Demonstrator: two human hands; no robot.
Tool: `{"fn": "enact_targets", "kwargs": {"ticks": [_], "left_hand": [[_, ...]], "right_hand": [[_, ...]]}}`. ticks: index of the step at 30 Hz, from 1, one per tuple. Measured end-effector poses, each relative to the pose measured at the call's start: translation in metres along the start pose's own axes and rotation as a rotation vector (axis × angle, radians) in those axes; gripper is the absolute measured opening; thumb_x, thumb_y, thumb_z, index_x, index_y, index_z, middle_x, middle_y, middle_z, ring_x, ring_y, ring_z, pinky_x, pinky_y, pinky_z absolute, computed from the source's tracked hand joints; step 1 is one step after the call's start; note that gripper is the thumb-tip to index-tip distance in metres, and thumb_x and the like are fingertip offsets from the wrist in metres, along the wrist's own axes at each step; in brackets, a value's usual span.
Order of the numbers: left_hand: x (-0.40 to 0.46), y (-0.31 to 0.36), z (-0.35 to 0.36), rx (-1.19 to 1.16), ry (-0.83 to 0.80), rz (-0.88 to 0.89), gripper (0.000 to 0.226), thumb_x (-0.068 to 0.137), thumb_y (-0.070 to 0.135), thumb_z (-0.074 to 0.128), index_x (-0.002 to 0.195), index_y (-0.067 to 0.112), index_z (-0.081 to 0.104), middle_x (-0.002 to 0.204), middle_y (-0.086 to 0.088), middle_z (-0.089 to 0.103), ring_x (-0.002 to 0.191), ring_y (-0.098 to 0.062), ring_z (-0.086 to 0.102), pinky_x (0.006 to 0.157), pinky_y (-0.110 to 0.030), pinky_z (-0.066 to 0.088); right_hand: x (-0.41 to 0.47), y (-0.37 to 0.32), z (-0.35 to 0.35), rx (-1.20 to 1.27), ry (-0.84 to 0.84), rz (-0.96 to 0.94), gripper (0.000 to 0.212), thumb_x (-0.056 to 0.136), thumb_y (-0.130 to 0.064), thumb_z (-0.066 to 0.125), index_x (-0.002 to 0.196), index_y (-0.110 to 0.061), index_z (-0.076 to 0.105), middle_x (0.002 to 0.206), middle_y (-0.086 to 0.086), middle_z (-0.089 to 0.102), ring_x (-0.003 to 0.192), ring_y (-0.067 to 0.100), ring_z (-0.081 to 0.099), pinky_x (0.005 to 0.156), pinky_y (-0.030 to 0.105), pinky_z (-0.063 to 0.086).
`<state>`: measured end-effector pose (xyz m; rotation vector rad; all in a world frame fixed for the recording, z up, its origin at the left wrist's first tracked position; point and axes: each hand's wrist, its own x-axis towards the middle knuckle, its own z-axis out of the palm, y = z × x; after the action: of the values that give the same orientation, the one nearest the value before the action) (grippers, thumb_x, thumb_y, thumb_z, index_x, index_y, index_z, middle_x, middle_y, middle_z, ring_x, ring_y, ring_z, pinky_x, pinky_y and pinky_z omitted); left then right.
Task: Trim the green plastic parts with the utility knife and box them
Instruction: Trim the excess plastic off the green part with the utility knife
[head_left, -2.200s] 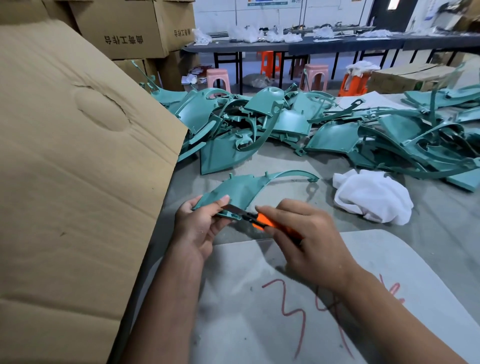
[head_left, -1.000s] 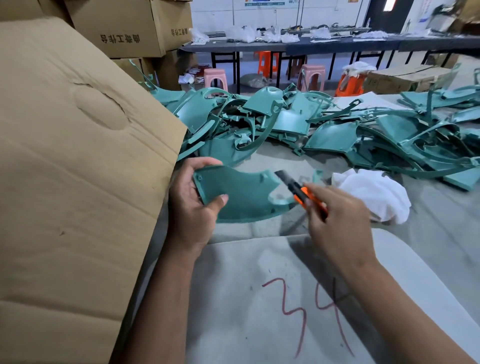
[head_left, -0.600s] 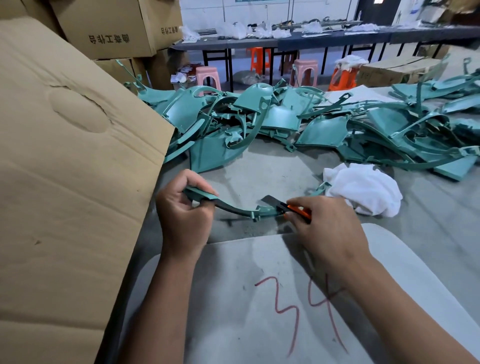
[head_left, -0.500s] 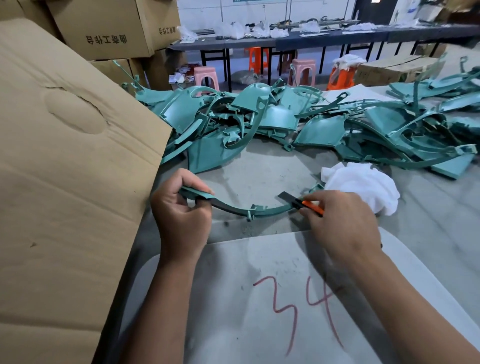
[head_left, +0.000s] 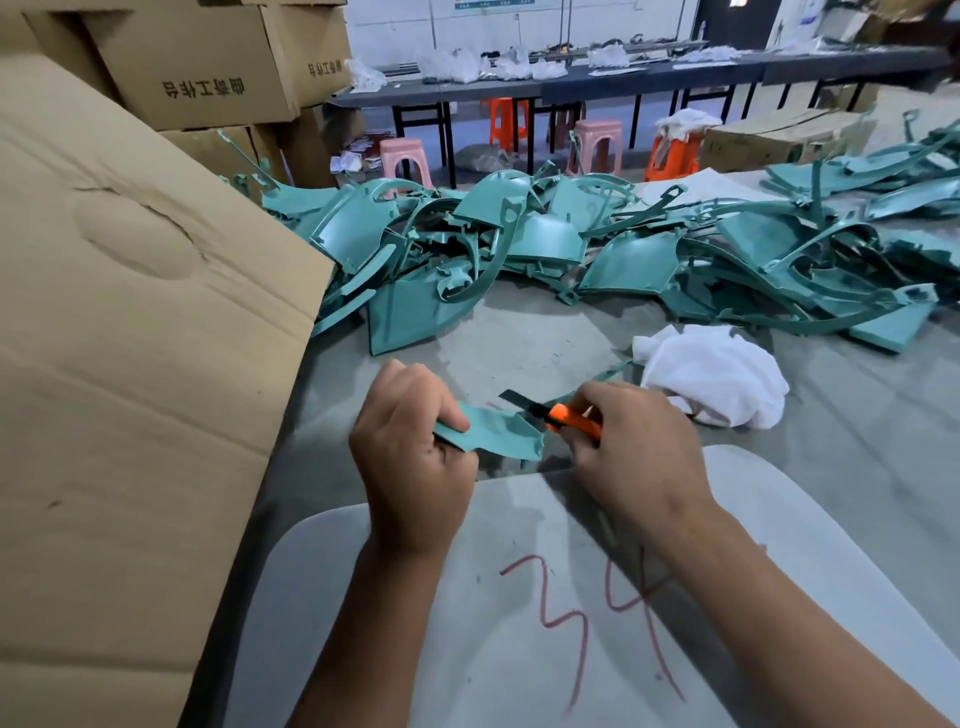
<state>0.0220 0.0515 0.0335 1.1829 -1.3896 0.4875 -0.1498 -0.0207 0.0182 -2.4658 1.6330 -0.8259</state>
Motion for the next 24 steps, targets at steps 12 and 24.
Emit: {"fn": "enact_targets", "kwargs": {"ticks": [12, 24], "left_hand": [[-0.006, -0.008, 0.015, -0.069, -0.11, -0.092, 0.024, 0.051, -0.018, 0.033, 0.058, 0.003, 0.044, 0.061, -0.007, 0.047, 0.06, -0.029, 0.044, 0.048, -0.05, 0.034], [0.003, -0.035, -0.011, -1.034, 0.119, -1.302, 0.037, 0.086, 0.02, 0.047, 0.116, 0.015, 0.069, 0.112, -0.01, 0.074, 0.1, -0.027, 0.069, 0.075, -0.037, 0.054]], "right_hand": [[0.012, 0.018, 0.002, -0.016, 0.127, 0.139, 0.011, 0.088, -0.032, 0.073, 0.097, -0.028, 0.078, 0.085, -0.003, 0.073, 0.078, 0.027, 0.064, 0.062, 0.035, 0.052], [0.017, 0.021, 0.011, -0.07, 0.009, -0.002, 0.022, 0.095, -0.022, 0.064, 0.114, -0.029, 0.073, 0.094, -0.001, 0.065, 0.089, 0.029, 0.061, 0.066, 0.039, 0.052]]}}
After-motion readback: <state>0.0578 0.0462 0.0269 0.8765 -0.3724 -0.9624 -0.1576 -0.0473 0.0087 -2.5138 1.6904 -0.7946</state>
